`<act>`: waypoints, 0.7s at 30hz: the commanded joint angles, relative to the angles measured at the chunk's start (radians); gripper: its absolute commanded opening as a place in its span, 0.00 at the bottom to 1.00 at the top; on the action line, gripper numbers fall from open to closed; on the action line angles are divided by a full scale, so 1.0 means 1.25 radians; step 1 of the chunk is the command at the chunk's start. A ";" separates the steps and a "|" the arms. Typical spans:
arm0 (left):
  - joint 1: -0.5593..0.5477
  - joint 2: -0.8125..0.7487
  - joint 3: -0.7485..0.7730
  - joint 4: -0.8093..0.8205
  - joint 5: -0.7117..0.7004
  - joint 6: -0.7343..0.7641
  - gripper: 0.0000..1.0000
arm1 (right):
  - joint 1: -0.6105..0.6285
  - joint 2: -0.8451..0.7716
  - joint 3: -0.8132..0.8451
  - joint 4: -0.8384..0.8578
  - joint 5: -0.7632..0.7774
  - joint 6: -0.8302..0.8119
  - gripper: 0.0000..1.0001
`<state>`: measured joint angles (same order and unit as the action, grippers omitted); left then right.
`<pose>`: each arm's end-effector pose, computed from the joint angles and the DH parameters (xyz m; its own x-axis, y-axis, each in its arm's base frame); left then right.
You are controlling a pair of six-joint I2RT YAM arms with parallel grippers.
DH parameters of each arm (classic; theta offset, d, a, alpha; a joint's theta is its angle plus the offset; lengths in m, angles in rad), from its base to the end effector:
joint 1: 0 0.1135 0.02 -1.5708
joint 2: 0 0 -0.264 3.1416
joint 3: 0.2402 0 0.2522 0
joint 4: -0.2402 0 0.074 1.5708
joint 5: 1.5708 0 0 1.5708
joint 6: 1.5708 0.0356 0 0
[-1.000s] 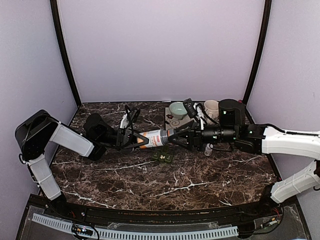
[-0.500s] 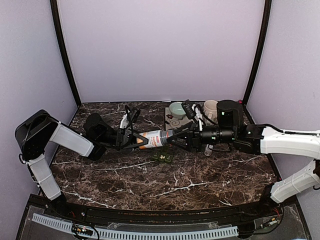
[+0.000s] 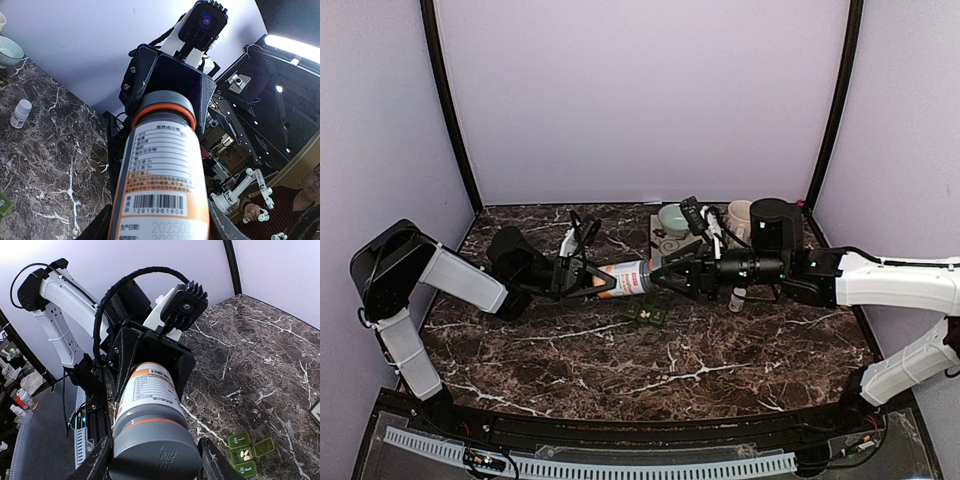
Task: Sort the pills into containers
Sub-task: Close the lid of the pill bottle on the pill bottle.
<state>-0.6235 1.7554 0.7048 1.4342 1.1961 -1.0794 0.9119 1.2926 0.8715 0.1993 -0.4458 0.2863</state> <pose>0.2429 -0.2155 0.2229 -0.6627 0.0792 -0.7446 0.6993 -0.2902 -0.6532 0.1710 0.2459 0.2986 -0.4034 -0.1048 -0.9090 -0.8934 0.2600 0.3665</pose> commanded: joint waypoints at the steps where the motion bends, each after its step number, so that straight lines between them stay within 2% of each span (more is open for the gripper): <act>1: 0.002 -0.037 0.023 0.028 0.007 -0.005 0.00 | 0.010 0.009 0.023 0.046 -0.003 0.004 0.03; 21: -0.006 -0.036 0.057 0.023 0.018 -0.017 0.00 | 0.022 0.041 0.024 0.083 -0.018 0.025 0.03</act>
<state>-0.6189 1.7535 0.7288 1.4326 1.2144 -1.0935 0.9184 1.3159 0.8715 0.2481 -0.4572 0.2996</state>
